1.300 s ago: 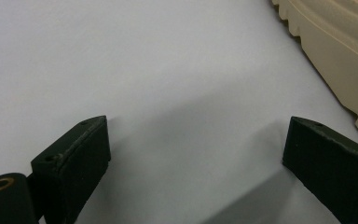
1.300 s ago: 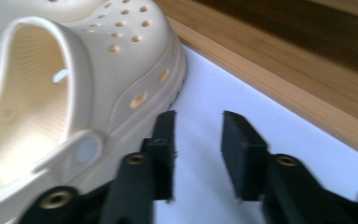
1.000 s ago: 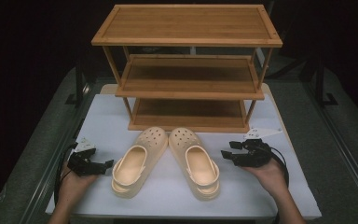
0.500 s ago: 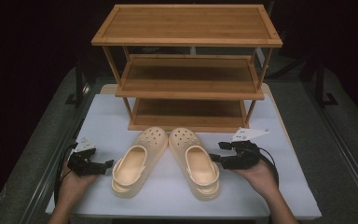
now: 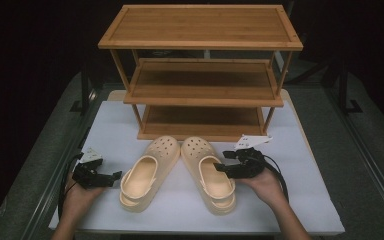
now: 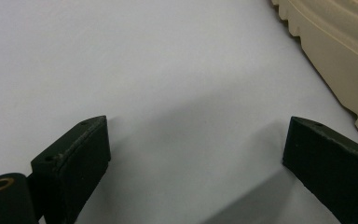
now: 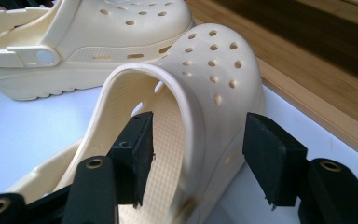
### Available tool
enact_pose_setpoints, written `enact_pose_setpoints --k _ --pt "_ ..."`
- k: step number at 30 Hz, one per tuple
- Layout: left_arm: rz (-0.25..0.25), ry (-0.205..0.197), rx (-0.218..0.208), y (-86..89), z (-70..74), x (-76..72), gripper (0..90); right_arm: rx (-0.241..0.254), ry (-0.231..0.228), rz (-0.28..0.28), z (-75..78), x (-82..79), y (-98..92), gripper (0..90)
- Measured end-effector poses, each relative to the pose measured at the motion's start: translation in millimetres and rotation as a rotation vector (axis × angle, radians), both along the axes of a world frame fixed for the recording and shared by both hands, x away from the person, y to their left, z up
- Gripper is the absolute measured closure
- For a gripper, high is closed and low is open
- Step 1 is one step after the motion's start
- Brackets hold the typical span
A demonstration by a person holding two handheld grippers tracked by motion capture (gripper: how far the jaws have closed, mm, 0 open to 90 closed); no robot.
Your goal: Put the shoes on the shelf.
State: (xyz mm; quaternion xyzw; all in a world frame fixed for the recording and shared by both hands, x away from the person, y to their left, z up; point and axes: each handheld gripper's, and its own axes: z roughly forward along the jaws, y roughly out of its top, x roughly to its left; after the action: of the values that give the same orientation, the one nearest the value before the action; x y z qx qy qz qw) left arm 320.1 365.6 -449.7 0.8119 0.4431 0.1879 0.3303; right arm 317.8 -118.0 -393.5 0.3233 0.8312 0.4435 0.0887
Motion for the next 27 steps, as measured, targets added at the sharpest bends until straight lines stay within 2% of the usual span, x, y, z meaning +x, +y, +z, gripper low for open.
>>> enact_pose_setpoints --k 2,4,8,9,10,13,15,17,21,27 --pt "0.004 0.015 -0.016 1.2 2.7 0.5 6.9 -0.009 0.002 0.005 -1.8 2.0 2.5 43.0" --pt "0.0 0.024 -0.004 1.5 8.3 0.3 7.5 -0.01 0.006 0.005 -3.5 3.6 3.9 43.3" --pt "0.0 -0.015 -0.051 3.8 30.9 -4.6 7.7 -0.016 0.007 0.003 -5.3 5.8 4.5 43.4" --pt "-0.003 -0.03 -0.068 4.1 37.5 -6.6 11.3 -0.014 0.008 0.002 -5.4 6.1 4.5 43.5" --pt "-0.01 -0.04 -0.088 3.9 43.8 -8.4 14.2 -0.012 0.005 -0.001 -5.5 6.8 4.5 43.6" --pt "-0.048 -0.058 -0.135 0.6 60.4 -13.9 15.1 -0.011 0.01 0.0 -6.1 8.1 5.2 43.7" --pt "-0.078 -0.068 -0.142 -4.2 69.3 -17.1 15.8 -0.01 0.011 0.0 -6.7 9.0 5.5 43.7" --pt "-0.114 -0.083 -0.154 -10.9 75.8 -20.3 21.8 -0.012 0.015 0.0 -7.2 9.8 6.0 43.7" --pt "-0.188 -0.083 -0.153 -31.5 80.3 -22.2 24.3 -0.011 0.017 -0.006 -8.0 11.0 5.0 43.7" --pt "-0.244 -0.068 -0.131 -57.0 73.9 -16.8 35.3 -0.01 0.016 -0.009 -7.8 11.0 4.2 44.2"
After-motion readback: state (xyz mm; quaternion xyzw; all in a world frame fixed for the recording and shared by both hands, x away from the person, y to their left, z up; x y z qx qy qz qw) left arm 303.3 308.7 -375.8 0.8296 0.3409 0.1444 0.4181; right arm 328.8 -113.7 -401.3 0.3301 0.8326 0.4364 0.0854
